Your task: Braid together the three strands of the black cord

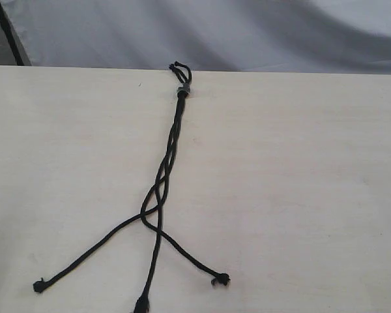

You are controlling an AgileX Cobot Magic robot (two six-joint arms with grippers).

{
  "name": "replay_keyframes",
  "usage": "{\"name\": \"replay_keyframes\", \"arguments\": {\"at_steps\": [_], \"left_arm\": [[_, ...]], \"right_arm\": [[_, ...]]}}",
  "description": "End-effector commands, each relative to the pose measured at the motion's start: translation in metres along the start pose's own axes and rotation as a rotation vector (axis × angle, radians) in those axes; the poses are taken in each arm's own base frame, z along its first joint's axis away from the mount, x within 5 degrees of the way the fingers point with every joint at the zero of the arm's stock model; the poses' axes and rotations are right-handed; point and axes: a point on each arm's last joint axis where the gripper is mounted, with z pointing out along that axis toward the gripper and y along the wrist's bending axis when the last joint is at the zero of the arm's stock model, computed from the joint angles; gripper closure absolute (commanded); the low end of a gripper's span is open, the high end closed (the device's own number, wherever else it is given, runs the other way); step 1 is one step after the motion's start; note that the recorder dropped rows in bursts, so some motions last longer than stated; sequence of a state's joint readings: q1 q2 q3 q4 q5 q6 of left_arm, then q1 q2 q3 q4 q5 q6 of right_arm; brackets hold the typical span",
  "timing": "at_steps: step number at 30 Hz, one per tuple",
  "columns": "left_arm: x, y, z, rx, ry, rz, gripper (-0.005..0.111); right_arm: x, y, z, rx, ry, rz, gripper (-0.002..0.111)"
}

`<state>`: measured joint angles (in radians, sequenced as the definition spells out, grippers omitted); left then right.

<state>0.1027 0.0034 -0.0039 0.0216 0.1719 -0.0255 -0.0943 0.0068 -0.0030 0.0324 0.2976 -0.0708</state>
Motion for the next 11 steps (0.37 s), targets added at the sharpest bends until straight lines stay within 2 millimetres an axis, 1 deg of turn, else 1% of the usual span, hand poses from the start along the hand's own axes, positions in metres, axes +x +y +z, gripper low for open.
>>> {"name": "replay_keyframes", "arguments": {"at_steps": [1, 11], "left_arm": [[0.0012, 0.0002, 0.0000, -0.003, 0.001, -0.003, 0.106], [0.0012, 0.0002, 0.0000, -0.003, 0.001, -0.003, 0.106]], "right_arm": [[0.0007, -0.0004, -0.0002, 0.007, -0.003, -0.005, 0.109], [0.0007, -0.0004, -0.0002, 0.007, -0.003, 0.002, 0.109]]}}
